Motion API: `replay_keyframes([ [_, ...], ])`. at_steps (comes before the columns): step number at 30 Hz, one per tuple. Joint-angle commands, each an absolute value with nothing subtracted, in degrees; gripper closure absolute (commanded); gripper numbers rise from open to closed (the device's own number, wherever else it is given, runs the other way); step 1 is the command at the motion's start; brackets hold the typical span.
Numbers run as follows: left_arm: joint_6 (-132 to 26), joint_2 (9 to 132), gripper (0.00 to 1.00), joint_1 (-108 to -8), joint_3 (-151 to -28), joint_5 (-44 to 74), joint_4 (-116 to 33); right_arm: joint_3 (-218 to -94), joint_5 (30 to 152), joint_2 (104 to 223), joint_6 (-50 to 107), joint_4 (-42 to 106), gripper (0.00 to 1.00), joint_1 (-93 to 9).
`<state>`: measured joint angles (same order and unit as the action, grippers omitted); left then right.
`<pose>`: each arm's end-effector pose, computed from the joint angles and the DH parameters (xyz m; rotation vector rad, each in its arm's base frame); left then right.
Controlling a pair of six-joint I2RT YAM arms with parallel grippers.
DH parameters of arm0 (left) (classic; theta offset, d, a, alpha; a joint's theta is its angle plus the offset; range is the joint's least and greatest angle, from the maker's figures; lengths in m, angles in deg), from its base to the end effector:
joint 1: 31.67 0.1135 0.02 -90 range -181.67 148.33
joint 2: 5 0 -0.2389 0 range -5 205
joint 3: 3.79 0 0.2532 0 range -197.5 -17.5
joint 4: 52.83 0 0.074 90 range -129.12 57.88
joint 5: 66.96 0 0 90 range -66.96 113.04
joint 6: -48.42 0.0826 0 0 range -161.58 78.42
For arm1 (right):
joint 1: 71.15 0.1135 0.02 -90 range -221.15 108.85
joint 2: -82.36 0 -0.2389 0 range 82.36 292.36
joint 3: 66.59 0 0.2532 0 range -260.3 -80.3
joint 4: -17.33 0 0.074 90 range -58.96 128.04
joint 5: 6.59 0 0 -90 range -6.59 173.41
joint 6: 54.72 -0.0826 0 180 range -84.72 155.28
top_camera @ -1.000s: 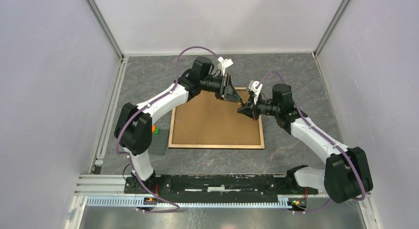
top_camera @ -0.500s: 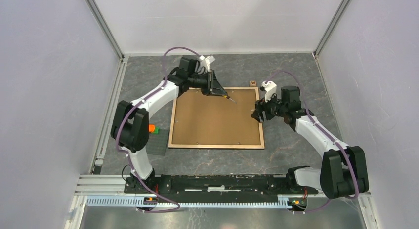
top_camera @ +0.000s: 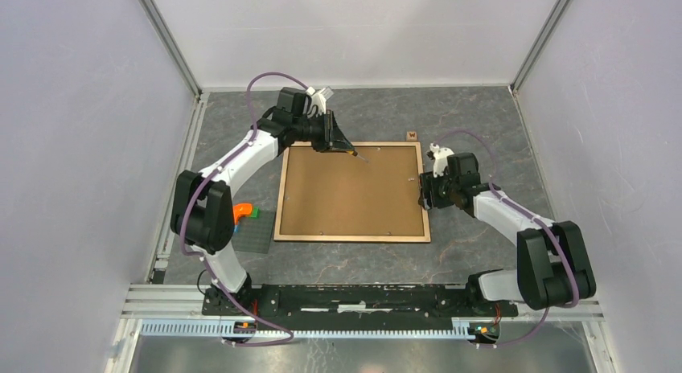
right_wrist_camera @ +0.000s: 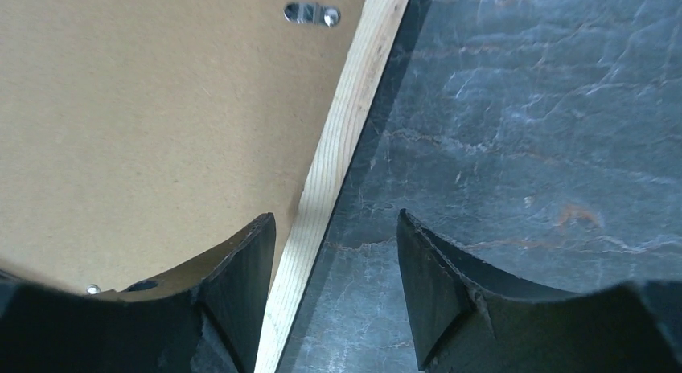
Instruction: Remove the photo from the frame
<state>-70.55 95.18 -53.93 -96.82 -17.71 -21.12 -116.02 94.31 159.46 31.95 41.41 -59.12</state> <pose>0.3681 -0.2089 0.2314 0.2767 2.3478 -1.2610 0.2774 0.0751 0.1070 -0.2702 2.4694 0.3498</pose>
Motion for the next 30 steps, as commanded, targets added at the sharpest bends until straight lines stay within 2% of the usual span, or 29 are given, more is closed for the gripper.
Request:
replay_keyframes([
  [1, -65.96, 91.64, 0.98, -53.21, -96.55, -16.75, -20.13, -115.61, 91.19, 162.66, 29.61, 38.07, 0.41, -57.93],
  [6, -65.07, 90.83, 0.98, -52.18, -96.25, -16.37, -19.36, -118.26, 88.56, 167.95, 31.21, 39.73, 0.54, -57.87],
  [10, -64.62, 90.12, 0.98, -51.08, -95.85, -16.42, -18.71, -123.60, 86.64, 172.95, 34.24, 42.53, 0.70, -59.68],
  [17, -63.69, 89.88, 0.98, -48.76, -95.72, -17.46, -17.48, -135.78, 86.78, 183.42, 46.15, 49.04, 0.91, -63.10],
  [19, -63.58, 90.00, 0.98, -48.12, -95.77, -17.77, -17.21, -139.79, 88.51, 186.76, 51.62, 51.70, 1.00, -63.78],
  [30, -62.07, 89.45, 0.98, -44.79, -95.55, -19.54, -14.94, -153.39, 96.36, 197.87, 83.98, 63.97, 1.00, -64.11],
])
